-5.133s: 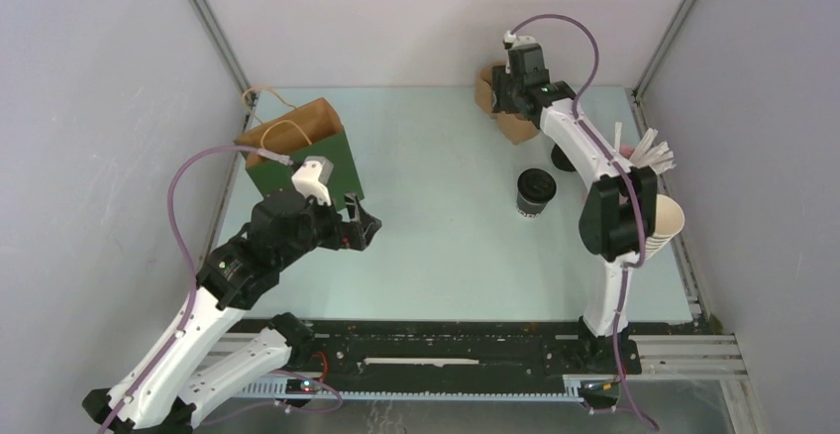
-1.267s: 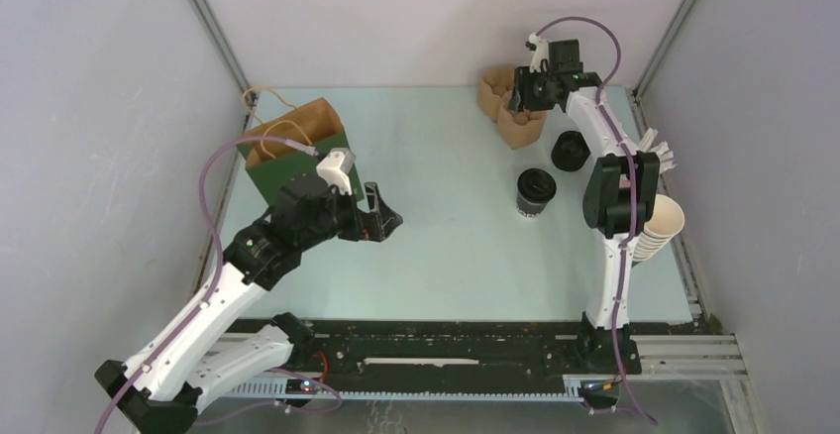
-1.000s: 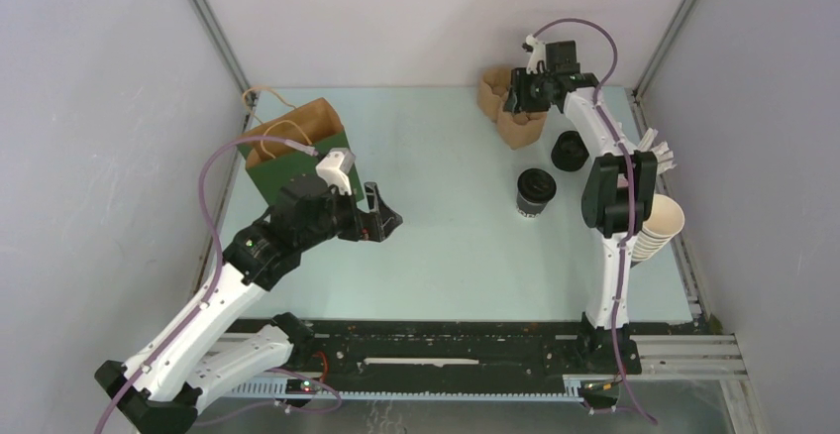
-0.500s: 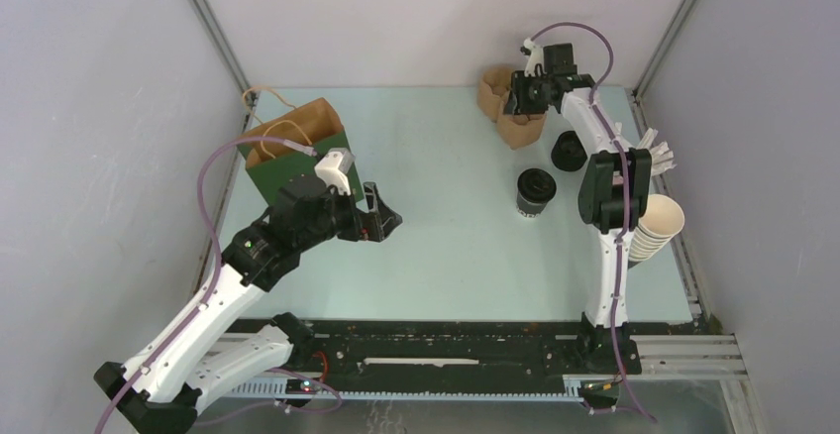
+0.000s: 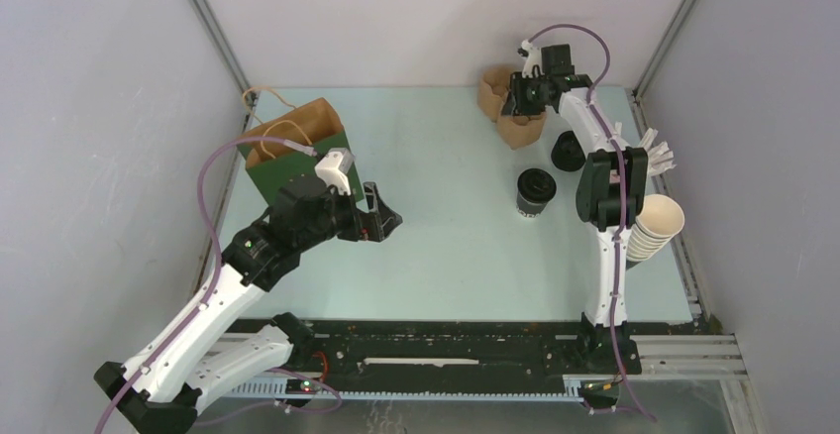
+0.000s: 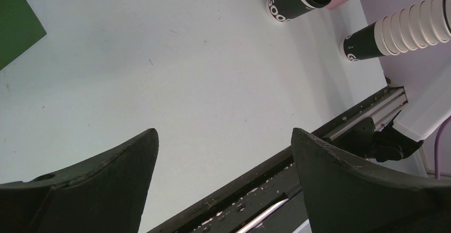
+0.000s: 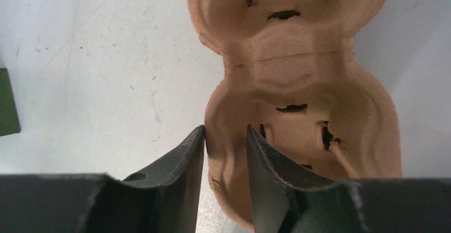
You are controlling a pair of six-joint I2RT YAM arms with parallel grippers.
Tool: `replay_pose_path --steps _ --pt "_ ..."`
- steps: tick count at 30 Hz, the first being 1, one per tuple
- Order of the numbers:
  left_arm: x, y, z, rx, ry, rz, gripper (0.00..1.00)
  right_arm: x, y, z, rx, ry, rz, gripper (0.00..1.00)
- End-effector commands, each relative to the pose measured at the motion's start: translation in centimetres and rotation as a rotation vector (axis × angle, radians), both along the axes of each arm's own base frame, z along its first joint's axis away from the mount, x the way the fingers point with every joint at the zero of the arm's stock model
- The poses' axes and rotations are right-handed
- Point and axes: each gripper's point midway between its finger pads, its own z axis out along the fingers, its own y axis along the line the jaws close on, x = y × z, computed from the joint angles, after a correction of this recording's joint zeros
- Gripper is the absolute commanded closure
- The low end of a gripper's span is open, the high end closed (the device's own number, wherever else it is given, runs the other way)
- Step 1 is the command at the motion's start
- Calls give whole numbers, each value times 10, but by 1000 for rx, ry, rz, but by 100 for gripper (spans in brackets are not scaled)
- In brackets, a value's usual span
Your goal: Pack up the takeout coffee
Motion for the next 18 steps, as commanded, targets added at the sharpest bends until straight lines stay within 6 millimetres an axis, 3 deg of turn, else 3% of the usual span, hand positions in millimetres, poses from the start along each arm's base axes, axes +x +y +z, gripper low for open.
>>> replay_pose_path --steps 1,10,18 --pt "1 -4 2 -18 -15 -15 0 6 3 18 28 -36 12 63" --pt "0 -3 1 -16 -17 -13 0 2 5 45 69 -66 13 86" --pt "-1 -3 0 -17 -15 -13 0 -2 -4 76 21 -127 -16 100"
